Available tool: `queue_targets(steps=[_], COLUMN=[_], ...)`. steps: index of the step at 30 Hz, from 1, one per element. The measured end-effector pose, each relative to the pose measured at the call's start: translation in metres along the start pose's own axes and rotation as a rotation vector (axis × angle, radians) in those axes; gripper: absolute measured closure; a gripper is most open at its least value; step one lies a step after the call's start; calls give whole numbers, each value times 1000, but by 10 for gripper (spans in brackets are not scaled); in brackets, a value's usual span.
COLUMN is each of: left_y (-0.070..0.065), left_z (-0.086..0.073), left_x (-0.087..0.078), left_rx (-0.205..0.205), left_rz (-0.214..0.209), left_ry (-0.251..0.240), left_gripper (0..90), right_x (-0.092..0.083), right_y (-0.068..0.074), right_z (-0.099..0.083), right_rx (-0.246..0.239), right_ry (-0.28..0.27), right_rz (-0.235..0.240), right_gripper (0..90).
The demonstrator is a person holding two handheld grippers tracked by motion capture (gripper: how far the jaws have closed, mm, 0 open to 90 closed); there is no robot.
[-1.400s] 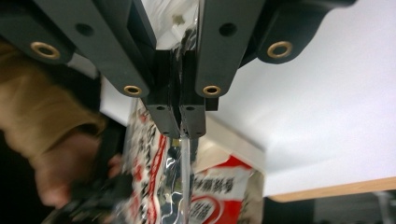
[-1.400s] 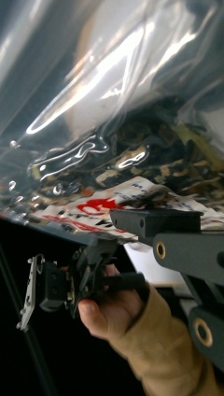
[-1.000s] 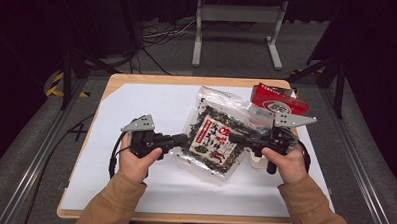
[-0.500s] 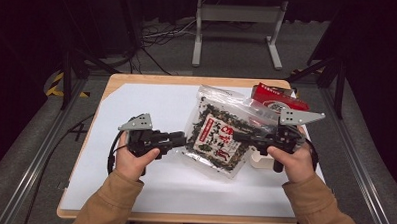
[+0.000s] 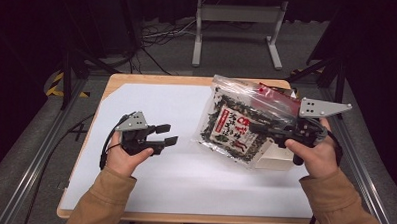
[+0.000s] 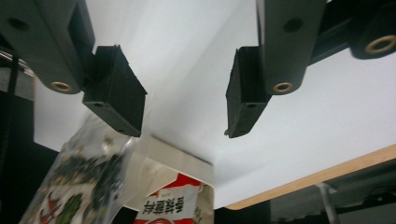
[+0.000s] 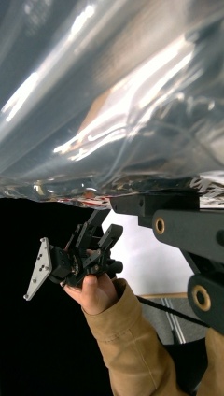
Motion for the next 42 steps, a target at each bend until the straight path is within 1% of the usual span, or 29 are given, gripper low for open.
queue_targets(steps=[4,6,7,9,11,14,15,16,20,21,22,25,27,33,37,38,42], left_y=[5,8,9,11,12,15,15,16,18,18,18,19,20,21,20,20,20], left_z=[-4,-7,-8,-9,-11,-12,-12,-13,-15,-15,-15,-15,-15,-16,-16,-16,-17], left_x=[2,4,5,6,6,6,6,6,6,6,6,6,6,6,7,7,8], left_rx=[-4,-7,-10,-19,-20,-15,-24,-22,-35,-39,-36,-37,-33,-34,-46,-38,-42], left_rz=[18,28,29,29,39,57,61,66,75,77,82,85,88,89,80,81,78], left_ry=[30,47,50,58,67,72,74,73,80,82,83,81,78,81,80,79,85], left_gripper=[410,368,339,313,291,271,263,252,220,215,207,196,194,194,194,194,194], right_x=[-10,-16,-20,-27,-33,-40,-42,-45,-54,-56,-59,-66,-69,-76,-80,-81,-81], right_y=[-1,-2,-3,-4,-5,-6,-7,-7,-11,-12,-13,-18,-21,-28,-32,-33,-36], right_z=[10,15,18,22,25,29,31,32,35,34,34,31,28,20,12,11,6], right_rx=[-19,-29,-34,-42,-53,-69,-74,-76,-97,-105,-115,-124,-140,-156,-144,-137,-116], right_ry=[20,26,27,23,25,38,41,49,70,75,84,99,114,161,171,170,173], right_rz=[-26,-42,-53,-68,-81,-104,-109,-119,-157,-168,-188,-225,-251,-318,-345,-351,-373], right_gripper=[757,757,757,757,757,757,757,757,757,757,757,757,757,757,757,757,757])
Point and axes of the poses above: each handheld gripper's, and its own axes: x roughly forward along the jaws, z roughly out of its top, y roughly to its left, the point moved 1 cm from there along x, roughly forward along the jaws, and after that the axes turned 4 degrees about z, right-handed, at the moved point
